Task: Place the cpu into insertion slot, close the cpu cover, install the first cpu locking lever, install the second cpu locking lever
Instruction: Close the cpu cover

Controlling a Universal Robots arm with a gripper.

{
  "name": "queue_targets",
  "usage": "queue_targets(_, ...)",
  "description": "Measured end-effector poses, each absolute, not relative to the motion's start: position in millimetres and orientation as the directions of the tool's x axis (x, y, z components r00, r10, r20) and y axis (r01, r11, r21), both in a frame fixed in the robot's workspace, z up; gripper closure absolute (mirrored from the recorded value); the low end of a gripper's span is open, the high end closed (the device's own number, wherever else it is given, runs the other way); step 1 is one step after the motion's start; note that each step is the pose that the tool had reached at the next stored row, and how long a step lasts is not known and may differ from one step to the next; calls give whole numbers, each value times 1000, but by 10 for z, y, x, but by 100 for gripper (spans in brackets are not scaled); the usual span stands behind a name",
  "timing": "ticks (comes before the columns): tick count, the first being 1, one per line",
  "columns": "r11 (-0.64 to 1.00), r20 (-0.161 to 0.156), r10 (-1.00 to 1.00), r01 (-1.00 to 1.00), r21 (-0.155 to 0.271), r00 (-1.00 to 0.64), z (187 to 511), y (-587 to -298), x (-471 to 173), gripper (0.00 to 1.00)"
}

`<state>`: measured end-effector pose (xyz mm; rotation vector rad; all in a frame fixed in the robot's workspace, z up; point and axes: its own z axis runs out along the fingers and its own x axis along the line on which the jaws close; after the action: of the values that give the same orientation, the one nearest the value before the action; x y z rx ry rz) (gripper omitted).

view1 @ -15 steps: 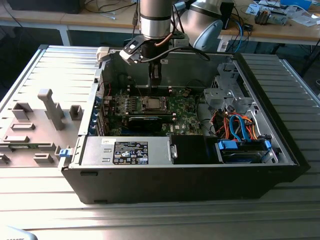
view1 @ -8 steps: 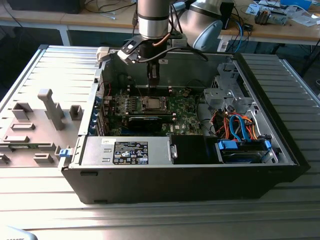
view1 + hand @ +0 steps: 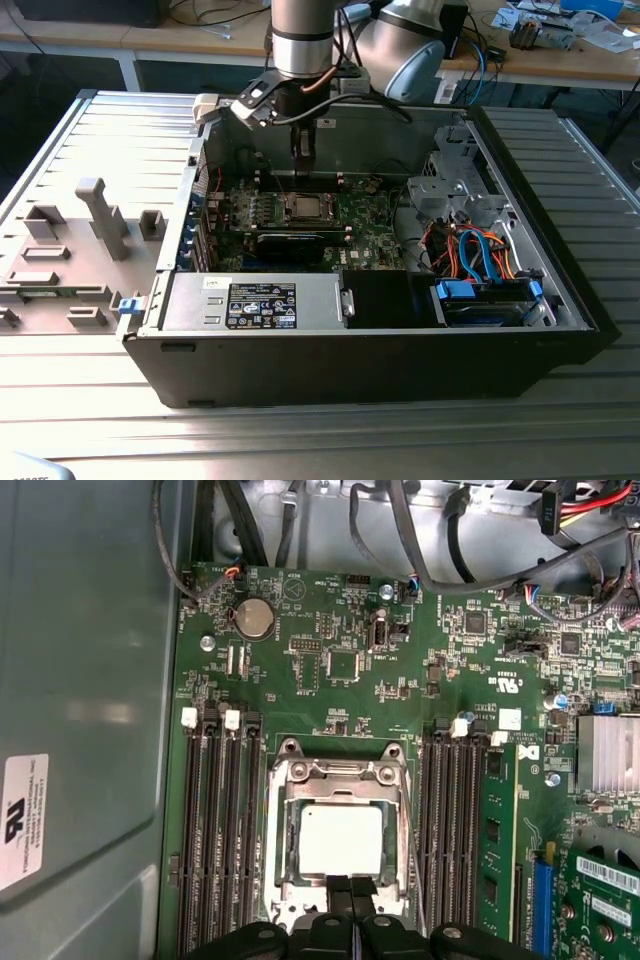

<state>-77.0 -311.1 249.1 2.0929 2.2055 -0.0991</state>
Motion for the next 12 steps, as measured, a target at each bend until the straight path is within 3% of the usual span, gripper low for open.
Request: queue_targets(12, 54, -117, 992, 998, 21, -51, 2489, -3111, -841, 89)
